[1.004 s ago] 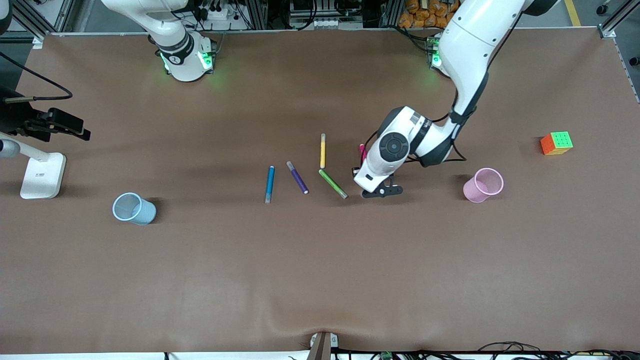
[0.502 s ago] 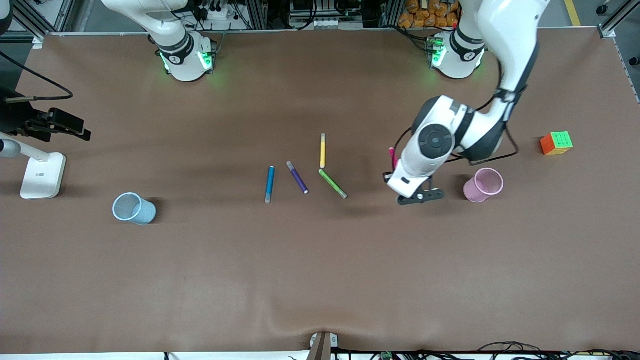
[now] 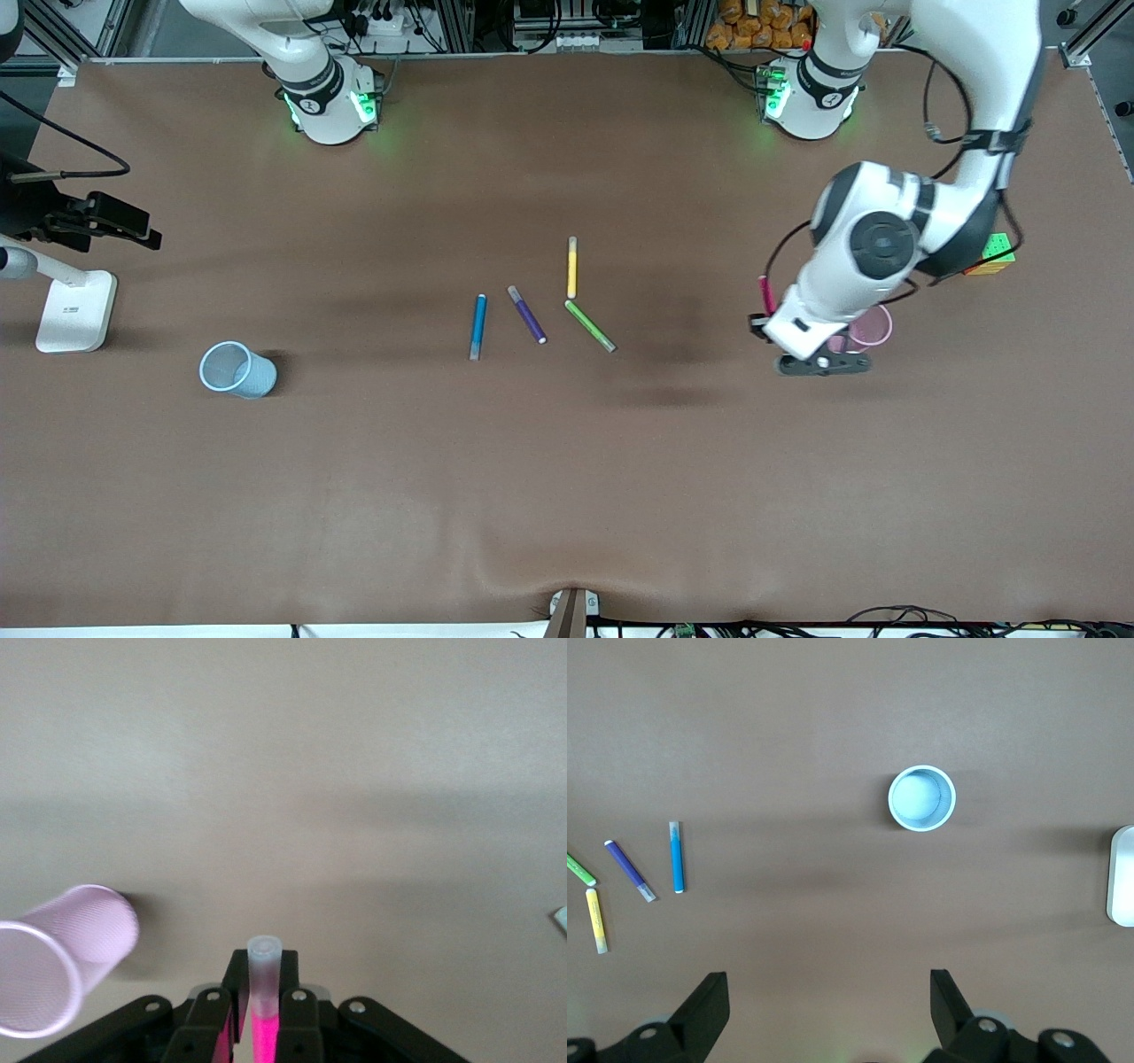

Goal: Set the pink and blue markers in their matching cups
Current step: 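Lift the pink marker and carry it over the pink cup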

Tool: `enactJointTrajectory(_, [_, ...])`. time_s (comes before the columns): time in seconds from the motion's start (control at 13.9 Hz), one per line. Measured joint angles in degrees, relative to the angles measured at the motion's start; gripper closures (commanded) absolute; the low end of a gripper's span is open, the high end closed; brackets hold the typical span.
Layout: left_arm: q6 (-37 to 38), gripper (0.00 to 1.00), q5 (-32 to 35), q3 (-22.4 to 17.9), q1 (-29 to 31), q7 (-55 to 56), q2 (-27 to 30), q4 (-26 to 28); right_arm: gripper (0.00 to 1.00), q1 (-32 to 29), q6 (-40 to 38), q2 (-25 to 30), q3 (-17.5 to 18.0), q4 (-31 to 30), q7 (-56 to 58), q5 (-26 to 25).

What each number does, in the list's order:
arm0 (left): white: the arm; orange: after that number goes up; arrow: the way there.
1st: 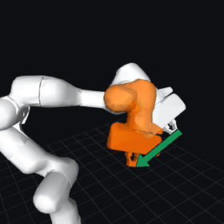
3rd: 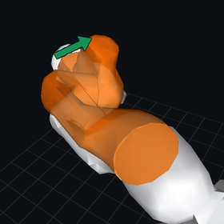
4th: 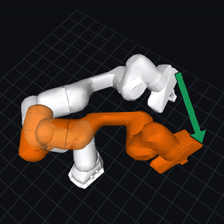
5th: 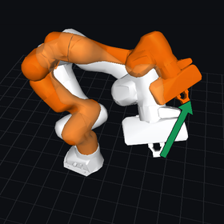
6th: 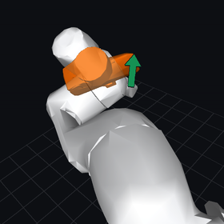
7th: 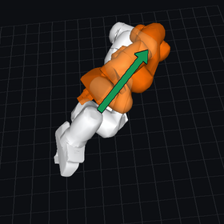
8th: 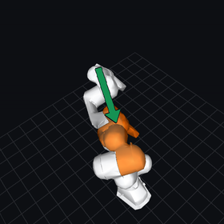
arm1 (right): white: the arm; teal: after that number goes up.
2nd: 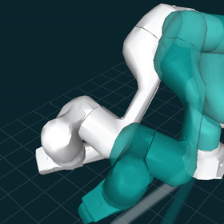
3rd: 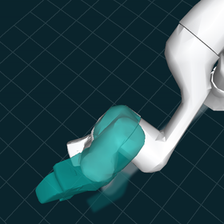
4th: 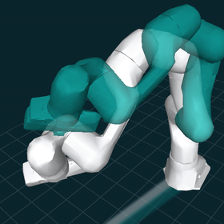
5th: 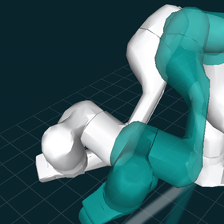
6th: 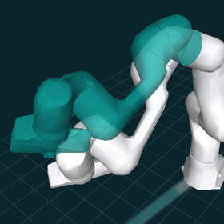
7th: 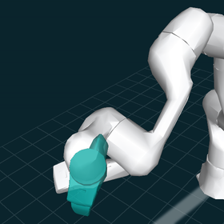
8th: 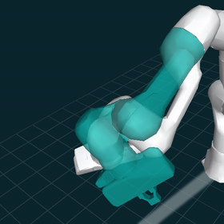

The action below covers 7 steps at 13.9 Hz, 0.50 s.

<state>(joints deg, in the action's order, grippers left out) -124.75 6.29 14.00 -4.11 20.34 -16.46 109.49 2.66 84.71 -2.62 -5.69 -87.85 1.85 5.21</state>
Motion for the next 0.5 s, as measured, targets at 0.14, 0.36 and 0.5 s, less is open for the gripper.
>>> enactJointTrajectory(0.14, [-0.1, 1.0, 0.0, 0.0, 2.9, -5.3, 2.0, 0.4, 0.0, 0.0, 0.0, 0.0, 0.0, 0.0, 0.0, 0.0])
enactJointTrajectory(0.36, [-4.1, 1.0, 0.1, 0.0, 6.2, -11.6, 5.2, 3.0, 0.0, 0.1, 0.0, 0.0, 0.1, 0.0, 0.0, 0.0])
enactJointTrajectory(0.5, [-13.1, 1.0, 0.2, 0.0, 7.6, -15.8, 7.6, 9.1, 0.0, 0.2, 0.0, 0.0, 0.2, 0.0, 0.0, 0.0])
